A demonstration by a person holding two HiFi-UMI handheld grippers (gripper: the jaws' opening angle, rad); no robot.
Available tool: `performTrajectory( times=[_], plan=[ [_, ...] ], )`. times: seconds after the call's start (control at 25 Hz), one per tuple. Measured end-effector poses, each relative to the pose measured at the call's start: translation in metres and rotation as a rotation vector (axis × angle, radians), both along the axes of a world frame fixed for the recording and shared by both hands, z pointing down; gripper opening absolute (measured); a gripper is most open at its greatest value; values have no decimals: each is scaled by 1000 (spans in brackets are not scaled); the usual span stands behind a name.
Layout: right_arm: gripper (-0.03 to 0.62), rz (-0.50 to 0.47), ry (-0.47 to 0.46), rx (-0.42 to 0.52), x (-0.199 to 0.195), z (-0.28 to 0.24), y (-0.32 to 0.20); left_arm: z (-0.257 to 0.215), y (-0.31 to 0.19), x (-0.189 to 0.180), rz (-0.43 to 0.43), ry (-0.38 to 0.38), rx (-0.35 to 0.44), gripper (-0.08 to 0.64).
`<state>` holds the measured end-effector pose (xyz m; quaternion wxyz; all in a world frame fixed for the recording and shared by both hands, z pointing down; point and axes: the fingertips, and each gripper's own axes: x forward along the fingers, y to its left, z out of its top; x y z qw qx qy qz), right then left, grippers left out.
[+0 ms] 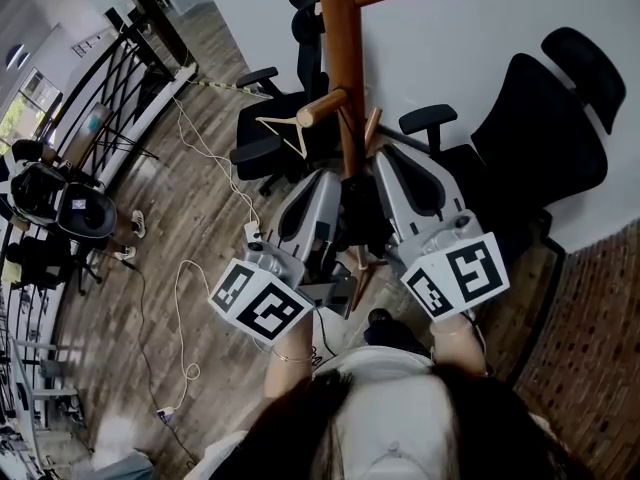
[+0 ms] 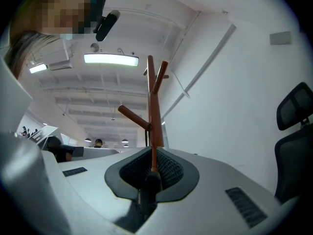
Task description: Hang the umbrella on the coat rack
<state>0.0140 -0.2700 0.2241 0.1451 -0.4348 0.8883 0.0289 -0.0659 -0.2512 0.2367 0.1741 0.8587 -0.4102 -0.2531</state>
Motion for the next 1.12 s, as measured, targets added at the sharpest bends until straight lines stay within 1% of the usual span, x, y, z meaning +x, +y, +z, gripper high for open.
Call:
performTrajectory(
  times=[0.16,0.56,0.84,1.12],
  plan=[
    [40,20,-26,-19,4,3,6,2,6,-3,-4,-10,-1,14],
    [38,39,-10,-39,3,8,37,5,34,-5,-11,-37,-6,14],
    [38,79,31,-15,-1,16,72,15,68,-12,-35,-73,2,14],
    [38,93,50,-12,-3,25,112,24,108,-15,-30,-70,-13,14]
  ],
)
